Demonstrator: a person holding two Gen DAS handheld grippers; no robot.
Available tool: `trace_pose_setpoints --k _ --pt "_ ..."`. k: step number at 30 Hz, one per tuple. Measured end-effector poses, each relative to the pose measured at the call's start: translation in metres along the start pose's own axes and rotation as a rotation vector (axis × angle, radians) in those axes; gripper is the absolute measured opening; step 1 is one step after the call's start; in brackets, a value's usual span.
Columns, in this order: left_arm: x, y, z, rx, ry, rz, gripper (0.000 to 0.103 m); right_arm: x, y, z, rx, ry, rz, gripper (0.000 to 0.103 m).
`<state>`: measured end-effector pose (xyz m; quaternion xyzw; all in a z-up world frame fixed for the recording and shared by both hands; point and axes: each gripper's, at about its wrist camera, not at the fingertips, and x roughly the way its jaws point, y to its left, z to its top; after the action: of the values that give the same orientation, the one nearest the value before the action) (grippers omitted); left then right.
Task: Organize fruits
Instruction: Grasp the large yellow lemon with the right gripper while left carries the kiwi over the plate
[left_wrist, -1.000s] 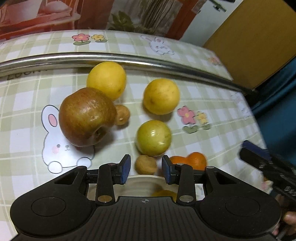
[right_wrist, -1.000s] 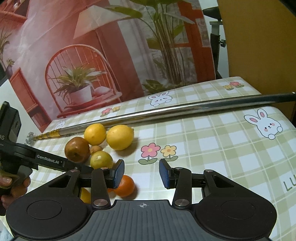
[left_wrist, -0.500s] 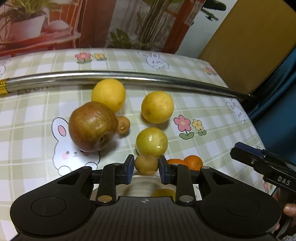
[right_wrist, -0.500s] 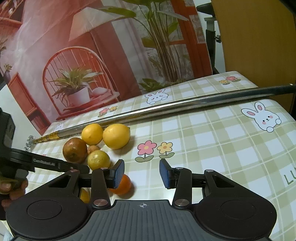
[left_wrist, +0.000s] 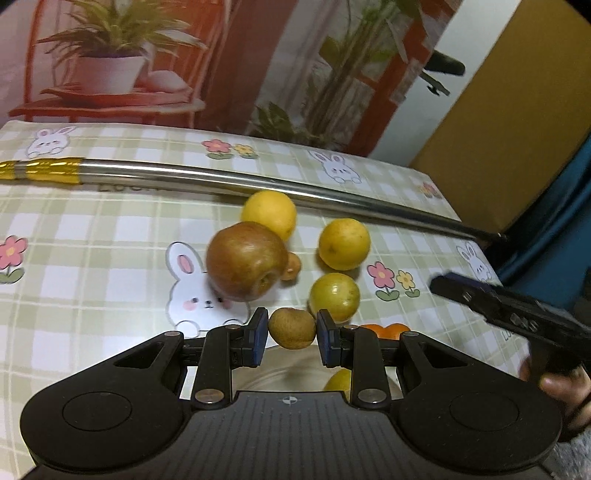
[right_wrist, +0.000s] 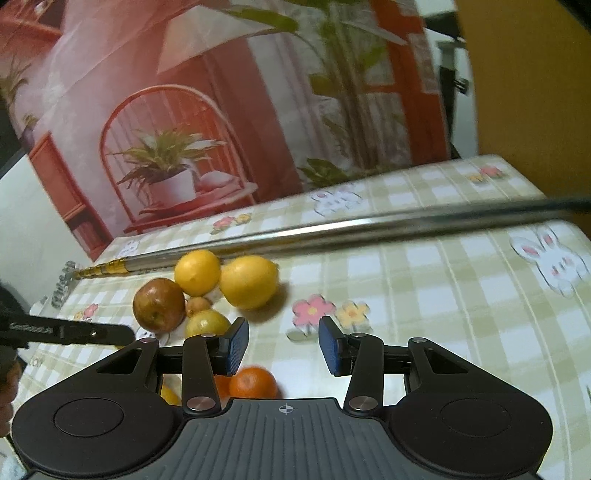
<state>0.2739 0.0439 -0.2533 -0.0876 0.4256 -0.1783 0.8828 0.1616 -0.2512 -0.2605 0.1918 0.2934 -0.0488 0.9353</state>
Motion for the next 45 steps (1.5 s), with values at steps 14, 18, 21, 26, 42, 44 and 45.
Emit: trace_pose_setpoints --k 14,18,21,26,42,44,45 --pt "-0.021 0.017 -0.015 -0.006 -0.03 0.026 0.03 0.103 0.04 0.036 -0.193 -0.005 0.025 0.06" --pt "-0.02 0.018 -0.019 0.0 -0.023 0.018 0.03 0.121 0.044 0.034 -0.213 0.048 0.012 0.06" --pt "-0.019 0.018 -0.023 0.01 -0.016 0.015 0.03 0.126 0.047 0.033 -0.228 0.063 -0.006 0.058" --pt "-0.016 0.014 -0.031 0.039 -0.002 0.012 0.03 0.12 0.051 0.032 -0.254 0.076 -0.023 0.056" --pt "0.005 0.01 -0.046 0.118 0.071 0.058 0.03 0.042 0.044 0.01 -0.147 0.001 0.033 0.056" --pt "0.006 0.011 -0.048 0.115 0.071 0.062 0.03 0.033 0.044 0.007 -0.136 -0.008 0.041 0.056" --pt "0.006 0.011 -0.048 0.114 0.07 0.064 0.03 0.029 0.045 0.006 -0.134 -0.014 0.044 0.056"
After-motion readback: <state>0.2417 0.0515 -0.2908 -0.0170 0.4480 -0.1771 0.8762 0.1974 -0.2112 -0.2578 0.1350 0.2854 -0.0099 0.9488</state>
